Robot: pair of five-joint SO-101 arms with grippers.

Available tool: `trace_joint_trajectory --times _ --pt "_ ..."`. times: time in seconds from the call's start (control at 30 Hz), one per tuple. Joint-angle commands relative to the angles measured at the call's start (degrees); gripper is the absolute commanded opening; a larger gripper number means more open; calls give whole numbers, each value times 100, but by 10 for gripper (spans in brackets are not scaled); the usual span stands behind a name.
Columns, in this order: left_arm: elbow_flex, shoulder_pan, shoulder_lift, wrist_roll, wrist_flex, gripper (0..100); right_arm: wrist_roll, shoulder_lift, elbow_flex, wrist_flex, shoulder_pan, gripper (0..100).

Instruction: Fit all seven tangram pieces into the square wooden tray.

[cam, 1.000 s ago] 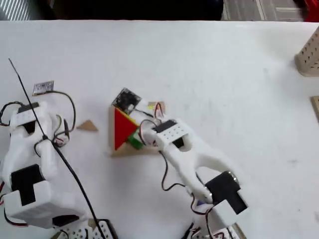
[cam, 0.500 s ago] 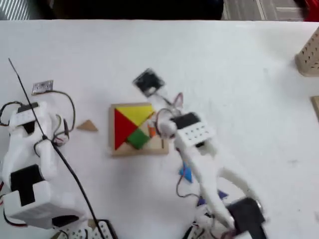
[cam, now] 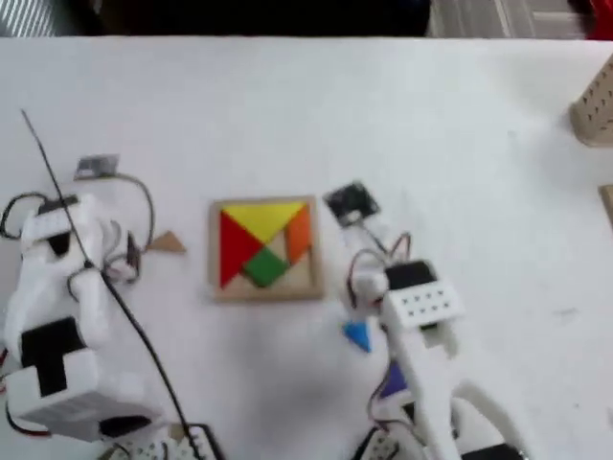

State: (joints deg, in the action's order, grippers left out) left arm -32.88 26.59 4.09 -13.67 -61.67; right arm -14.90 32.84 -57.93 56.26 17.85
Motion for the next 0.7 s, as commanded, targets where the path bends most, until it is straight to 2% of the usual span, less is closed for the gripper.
trace_joint_trajectory --times 0.0,0.1,0.2,0.37,0.47,0.53,0.67 --pt "176 -110 -31 -97 -132 158 70 171 -53 -453 -453 25" --pt "448 -347 -31 -97 -158 162 70 127 -237 -927 -866 25" --pt "835 -699 -31 -62 -281 162 62 127 -448 -1358 -945 25" --pt "1196 -1121 40 703 -527 163 -290 119 -554 -1473 -927 25" --pt "1196 -1112 110 1459 -536 165 -396 119 -580 -1481 -927 25" --pt "1196 -1095 242 2154 -536 203 -413 119 -589 -1481 -919 25" --pt "1257 -1130 585 4237 -492 324 -422 119 -589 -1481 -919 25"
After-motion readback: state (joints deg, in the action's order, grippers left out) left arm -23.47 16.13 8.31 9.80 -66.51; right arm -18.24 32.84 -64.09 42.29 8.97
